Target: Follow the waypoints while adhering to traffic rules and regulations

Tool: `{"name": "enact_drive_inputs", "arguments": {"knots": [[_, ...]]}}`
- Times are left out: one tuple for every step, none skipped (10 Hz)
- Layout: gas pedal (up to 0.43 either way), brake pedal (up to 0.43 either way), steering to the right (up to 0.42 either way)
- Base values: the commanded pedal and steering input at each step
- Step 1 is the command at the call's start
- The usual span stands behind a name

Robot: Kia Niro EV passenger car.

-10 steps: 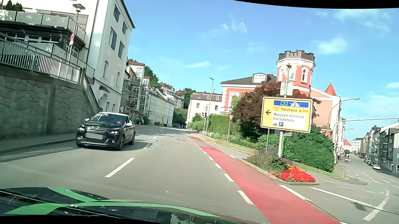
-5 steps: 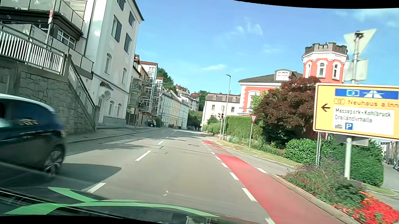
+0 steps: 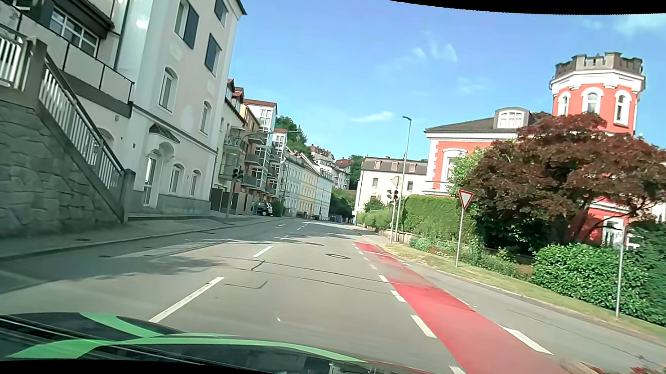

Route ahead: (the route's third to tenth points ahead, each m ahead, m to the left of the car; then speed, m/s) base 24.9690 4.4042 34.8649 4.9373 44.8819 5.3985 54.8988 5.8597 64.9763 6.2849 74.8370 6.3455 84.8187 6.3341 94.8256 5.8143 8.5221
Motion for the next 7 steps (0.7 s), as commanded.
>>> {"name": "enact_drive_inputs", "arguments": {"knots": [[0.339, 0.0, -0.036], [0.339, 0.0, -0.036], [0.339, 0.0, -0.034], [0.331, 0.0, -0.029], [0.331, 0.0, -0.027], [0.331, 0.0, -0.024], [0.299, 0.0, -0.02]]}}
